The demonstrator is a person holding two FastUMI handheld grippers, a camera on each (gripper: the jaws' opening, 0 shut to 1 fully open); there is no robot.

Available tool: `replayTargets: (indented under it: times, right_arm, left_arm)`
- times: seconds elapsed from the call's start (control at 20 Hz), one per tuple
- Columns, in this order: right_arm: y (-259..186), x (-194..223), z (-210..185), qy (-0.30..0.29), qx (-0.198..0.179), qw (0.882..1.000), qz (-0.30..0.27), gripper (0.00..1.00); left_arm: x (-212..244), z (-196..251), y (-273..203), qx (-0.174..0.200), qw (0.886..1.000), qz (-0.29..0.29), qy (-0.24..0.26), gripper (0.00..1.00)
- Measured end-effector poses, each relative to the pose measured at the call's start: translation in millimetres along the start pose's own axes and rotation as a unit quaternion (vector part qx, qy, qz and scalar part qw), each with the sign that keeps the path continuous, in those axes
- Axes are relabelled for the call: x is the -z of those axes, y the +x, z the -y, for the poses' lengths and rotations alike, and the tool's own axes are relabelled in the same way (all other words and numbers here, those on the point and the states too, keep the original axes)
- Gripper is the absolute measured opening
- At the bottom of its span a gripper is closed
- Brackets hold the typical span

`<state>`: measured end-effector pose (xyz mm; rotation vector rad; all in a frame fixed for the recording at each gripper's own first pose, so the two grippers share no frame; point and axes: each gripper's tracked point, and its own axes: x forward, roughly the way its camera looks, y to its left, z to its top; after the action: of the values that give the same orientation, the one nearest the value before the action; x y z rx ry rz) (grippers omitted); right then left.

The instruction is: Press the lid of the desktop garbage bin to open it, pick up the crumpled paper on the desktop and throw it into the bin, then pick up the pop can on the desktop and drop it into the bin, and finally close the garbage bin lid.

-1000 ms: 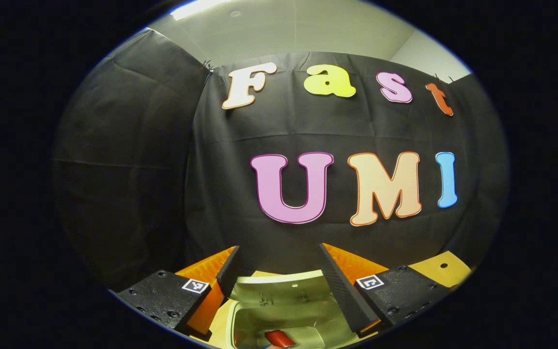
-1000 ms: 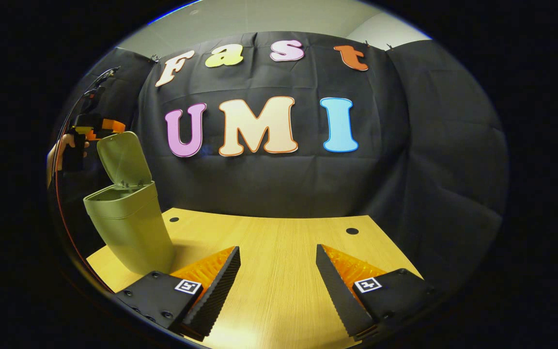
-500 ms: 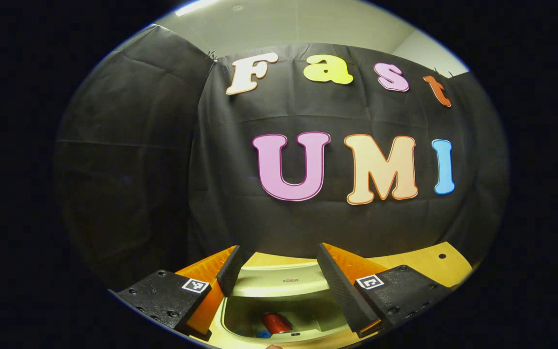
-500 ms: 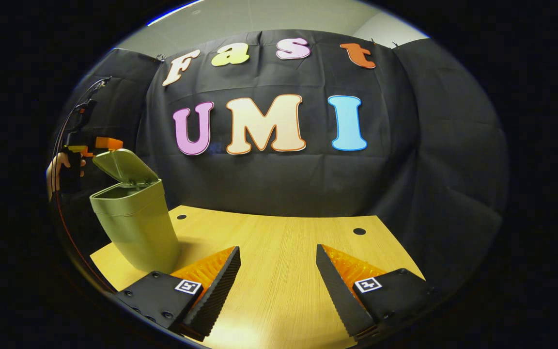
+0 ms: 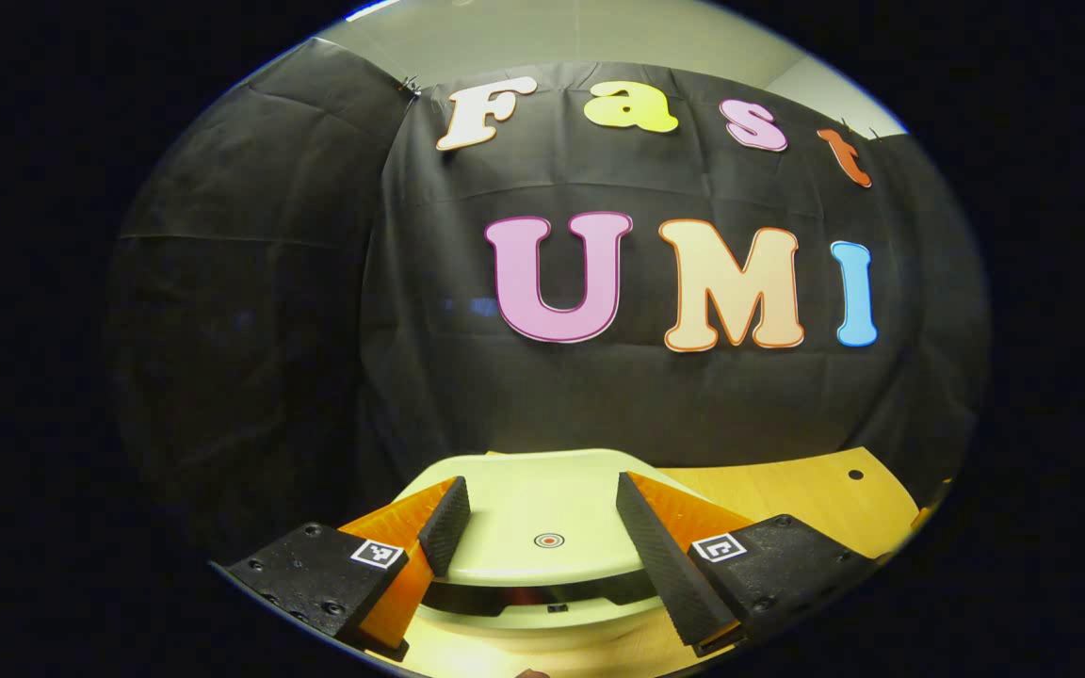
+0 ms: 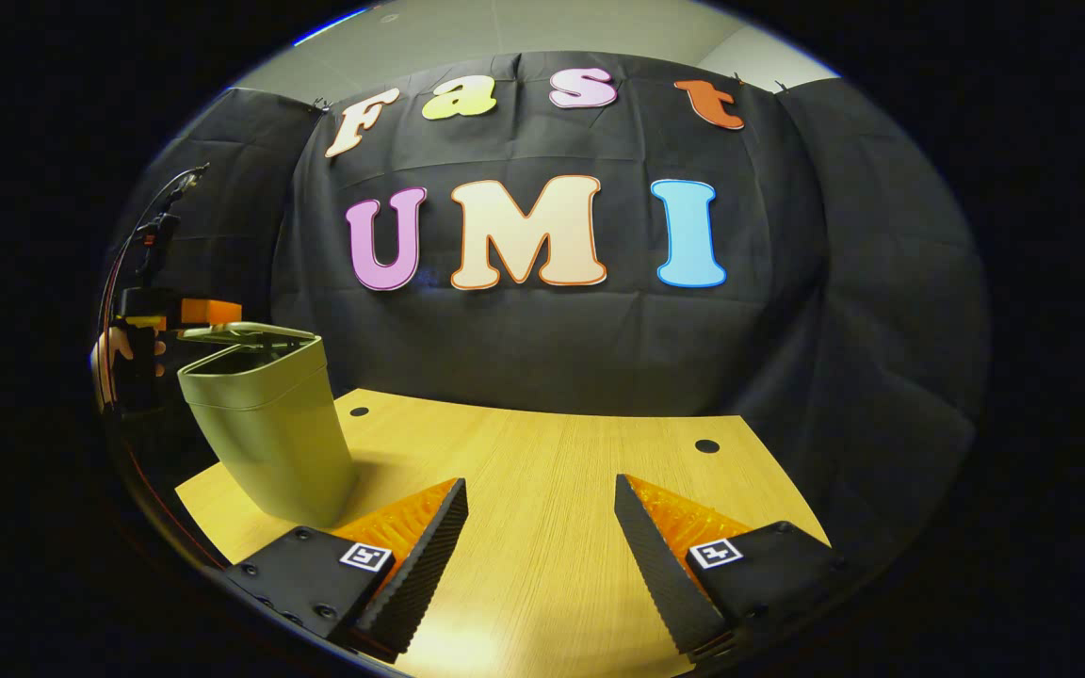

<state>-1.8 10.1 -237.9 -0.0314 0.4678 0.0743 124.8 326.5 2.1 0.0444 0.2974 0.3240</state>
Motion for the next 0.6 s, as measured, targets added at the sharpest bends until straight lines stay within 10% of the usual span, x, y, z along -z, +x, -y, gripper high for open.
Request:
replayTargets:
  times: [0.6]
  right_arm:
    - [7,4,-19,-0.005,-0.013,1.000,-0.004,0.98]
  left_arm:
    - [20,9,9,0.010,1.000,-0.029,0.004,0.95]
